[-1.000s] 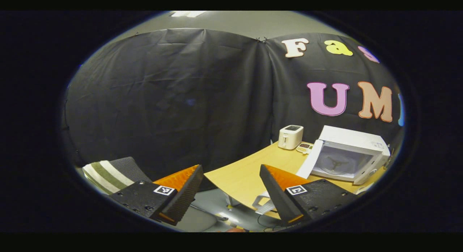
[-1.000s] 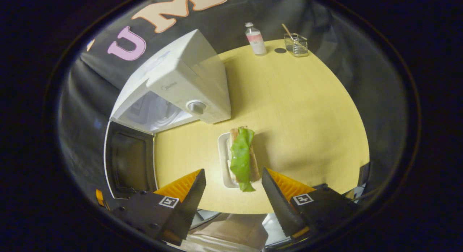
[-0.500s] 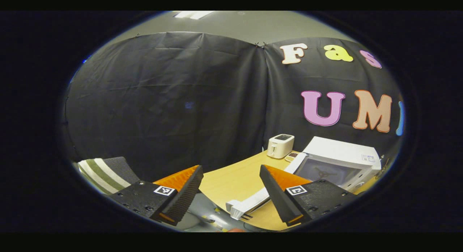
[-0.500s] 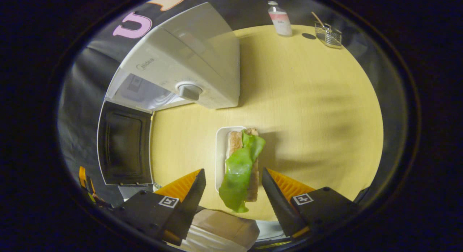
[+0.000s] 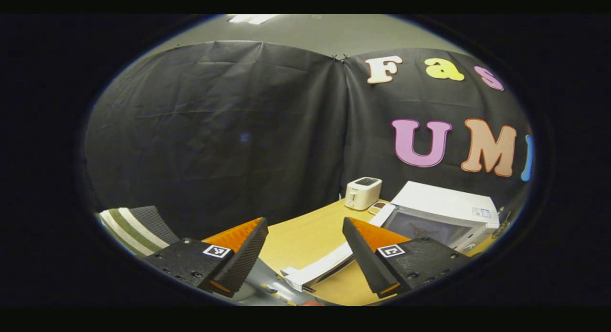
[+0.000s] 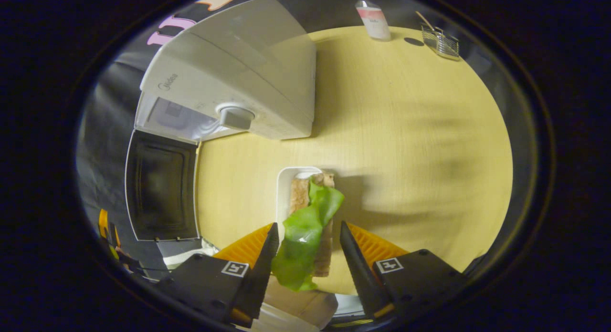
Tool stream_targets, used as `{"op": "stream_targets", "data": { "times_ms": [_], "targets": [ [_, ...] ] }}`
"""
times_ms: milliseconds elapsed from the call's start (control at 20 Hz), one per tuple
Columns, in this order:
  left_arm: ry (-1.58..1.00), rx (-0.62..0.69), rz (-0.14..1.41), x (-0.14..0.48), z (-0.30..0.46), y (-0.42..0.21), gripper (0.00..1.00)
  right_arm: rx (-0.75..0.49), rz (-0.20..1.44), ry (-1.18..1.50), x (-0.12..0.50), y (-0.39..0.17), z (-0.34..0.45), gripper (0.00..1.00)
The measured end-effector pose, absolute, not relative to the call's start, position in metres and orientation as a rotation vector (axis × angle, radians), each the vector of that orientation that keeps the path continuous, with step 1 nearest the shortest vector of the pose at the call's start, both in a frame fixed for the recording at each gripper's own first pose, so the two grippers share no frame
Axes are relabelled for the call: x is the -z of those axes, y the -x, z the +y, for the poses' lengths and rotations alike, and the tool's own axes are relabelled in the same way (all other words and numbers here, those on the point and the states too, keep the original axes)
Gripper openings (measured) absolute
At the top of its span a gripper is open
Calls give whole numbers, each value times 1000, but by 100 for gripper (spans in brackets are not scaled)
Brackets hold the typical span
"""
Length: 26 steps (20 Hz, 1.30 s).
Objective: Open the microwave oven with the left hand, put the food in, and close the microwave oven.
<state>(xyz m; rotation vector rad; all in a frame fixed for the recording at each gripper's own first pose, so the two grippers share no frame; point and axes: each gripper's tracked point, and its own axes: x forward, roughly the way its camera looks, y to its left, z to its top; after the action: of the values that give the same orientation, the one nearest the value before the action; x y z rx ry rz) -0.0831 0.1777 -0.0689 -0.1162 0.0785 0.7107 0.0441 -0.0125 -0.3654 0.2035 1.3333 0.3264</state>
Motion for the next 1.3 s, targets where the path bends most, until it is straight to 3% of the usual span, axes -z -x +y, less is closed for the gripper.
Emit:
{"op": "stream_targets", "data": {
  "times_ms": [150, 200, 250, 400, 450, 500, 800, 1050, 1300],
  "targets": [
    [122, -690, 82, 70, 172, 79, 96, -327, 1341, -193, 377, -41, -9, 71],
    [117, -687, 81, 70, 172, 79, 96, -323, 1349, -183, 373, -38, -13, 45],
    [114, -683, 80, 70, 171, 80, 96, -320, 1346, -181, 374, -38, -12, 55],
    [127, -673, 78, 71, 169, 80, 96, -287, 1348, -221, 369, -37, -11, 35],
    [133, -672, 80, 72, 170, 81, 96, -284, 1337, -242, 366, -39, -10, 34],
    [134, -673, 81, 72, 171, 81, 93, -286, 1322, -264, 361, -41, -8, 41],
    [118, -669, 65, 71, 171, 85, 96, -270, 1245, -397, 321, -43, -2, 41],
    [122, -607, 32, 64, 164, 84, 96, -358, 1189, -506, 280, -28, 30, 37],
    [94, -528, 40, 61, 169, 63, 94, -409, 1076, -568, 255, -15, 82, 41]
  ]
}}
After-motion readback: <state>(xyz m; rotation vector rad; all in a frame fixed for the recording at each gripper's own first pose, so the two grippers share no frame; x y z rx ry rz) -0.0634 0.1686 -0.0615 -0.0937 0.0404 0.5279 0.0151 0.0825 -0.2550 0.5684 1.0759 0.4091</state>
